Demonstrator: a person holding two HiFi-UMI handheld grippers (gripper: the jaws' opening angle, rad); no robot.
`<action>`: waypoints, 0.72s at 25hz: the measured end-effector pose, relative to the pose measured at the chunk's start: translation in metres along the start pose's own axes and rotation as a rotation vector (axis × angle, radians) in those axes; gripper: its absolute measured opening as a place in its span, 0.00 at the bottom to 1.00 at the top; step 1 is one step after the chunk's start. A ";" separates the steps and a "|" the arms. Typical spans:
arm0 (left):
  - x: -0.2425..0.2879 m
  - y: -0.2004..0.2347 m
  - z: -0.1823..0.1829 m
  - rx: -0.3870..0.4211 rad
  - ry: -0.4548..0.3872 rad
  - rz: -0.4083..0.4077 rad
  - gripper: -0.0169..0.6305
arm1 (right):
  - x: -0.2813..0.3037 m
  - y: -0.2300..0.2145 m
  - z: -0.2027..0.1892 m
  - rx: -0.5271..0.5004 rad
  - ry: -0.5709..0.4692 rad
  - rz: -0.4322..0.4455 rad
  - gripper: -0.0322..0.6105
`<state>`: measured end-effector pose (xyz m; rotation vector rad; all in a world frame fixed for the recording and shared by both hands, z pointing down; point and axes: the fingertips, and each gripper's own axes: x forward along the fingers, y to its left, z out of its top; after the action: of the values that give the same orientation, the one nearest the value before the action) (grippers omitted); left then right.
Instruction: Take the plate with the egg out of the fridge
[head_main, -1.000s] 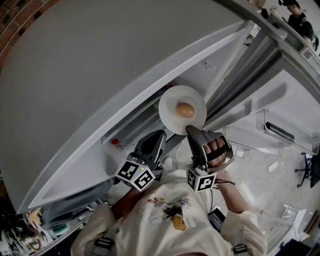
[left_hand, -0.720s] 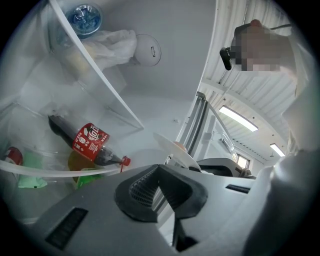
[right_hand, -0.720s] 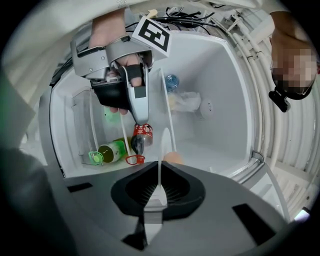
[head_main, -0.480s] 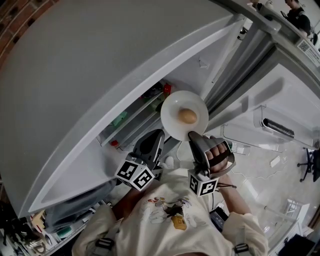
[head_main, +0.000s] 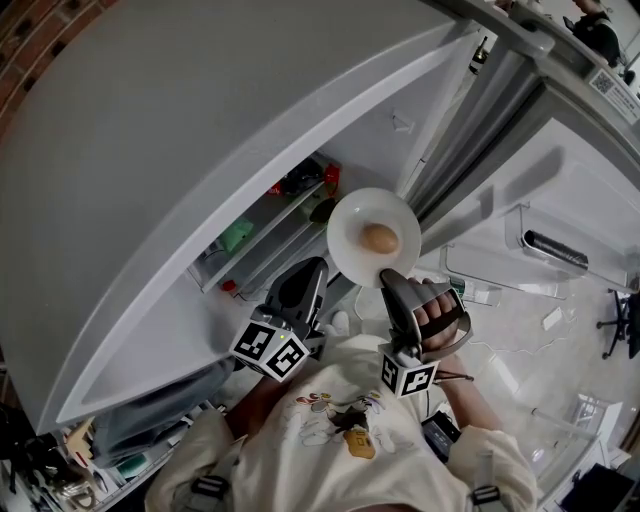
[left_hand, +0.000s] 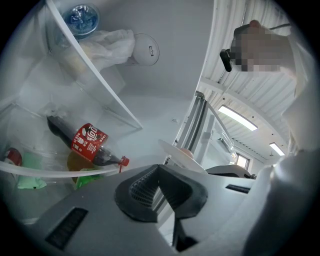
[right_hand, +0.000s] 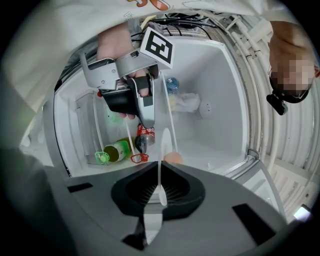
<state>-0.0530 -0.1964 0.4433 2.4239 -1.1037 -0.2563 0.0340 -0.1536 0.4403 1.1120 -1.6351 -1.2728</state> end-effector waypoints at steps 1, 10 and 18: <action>0.000 0.000 0.000 0.001 0.001 0.000 0.04 | -0.001 0.000 -0.001 0.001 0.004 -0.001 0.08; 0.001 -0.004 -0.002 0.004 0.010 -0.006 0.04 | -0.008 0.001 -0.006 0.026 0.023 -0.001 0.08; 0.001 -0.004 -0.002 0.003 0.014 -0.005 0.04 | -0.009 0.002 -0.009 0.064 0.034 -0.002 0.08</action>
<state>-0.0484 -0.1943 0.4431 2.4281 -1.0930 -0.2390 0.0451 -0.1476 0.4439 1.1683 -1.6593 -1.2043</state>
